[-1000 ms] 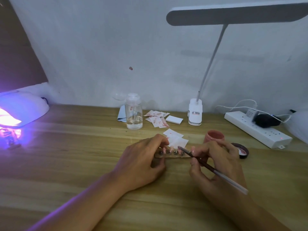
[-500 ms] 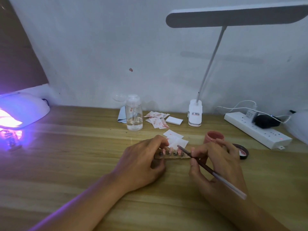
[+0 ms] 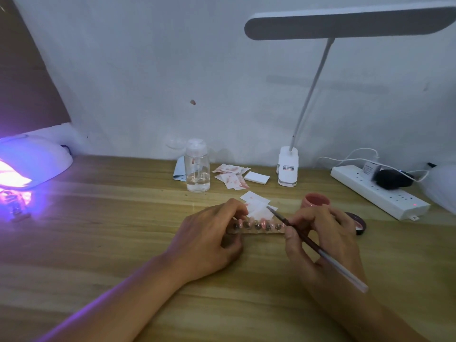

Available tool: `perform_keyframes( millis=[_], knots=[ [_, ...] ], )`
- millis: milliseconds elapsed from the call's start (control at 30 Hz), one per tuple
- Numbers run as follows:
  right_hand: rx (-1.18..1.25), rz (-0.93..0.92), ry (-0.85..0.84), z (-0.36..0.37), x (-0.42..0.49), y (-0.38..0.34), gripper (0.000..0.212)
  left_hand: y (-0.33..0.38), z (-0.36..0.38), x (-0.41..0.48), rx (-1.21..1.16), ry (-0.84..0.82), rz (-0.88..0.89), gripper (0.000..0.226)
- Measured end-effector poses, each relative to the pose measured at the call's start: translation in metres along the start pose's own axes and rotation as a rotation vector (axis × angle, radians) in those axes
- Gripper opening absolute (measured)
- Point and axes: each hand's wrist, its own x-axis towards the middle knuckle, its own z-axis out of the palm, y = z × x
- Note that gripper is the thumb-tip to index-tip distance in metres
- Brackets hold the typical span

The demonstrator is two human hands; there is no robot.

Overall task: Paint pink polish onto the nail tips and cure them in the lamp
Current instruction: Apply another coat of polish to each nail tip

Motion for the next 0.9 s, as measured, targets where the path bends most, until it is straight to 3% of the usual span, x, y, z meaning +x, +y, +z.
perform_keyframes(
  millis=[133,300,533,667,900],
  knots=[
    [0.037,-0.005,0.060,-0.002,0.004,0.000,0.015,-0.002,0.003,0.001,-0.005,-0.005,-0.004,0.038],
    [0.250,0.203,0.079,-0.005,0.000,0.005,0.008,-0.005,0.004,0.002,-0.028,0.000,-0.017,0.036],
    [0.093,-0.007,0.022,0.002,0.001,-0.015,0.008,-0.010,0.006,0.003,-0.074,0.009,-0.004,0.029],
    [0.165,0.037,-0.011,0.007,-0.003,-0.021,0.012,-0.012,0.006,0.006,-0.179,-0.028,-0.018,0.027],
    [0.077,0.130,-0.060,0.001,0.000,-0.018,0.018,-0.013,0.006,0.007,-0.296,-0.065,-0.048,0.025]
  ],
)
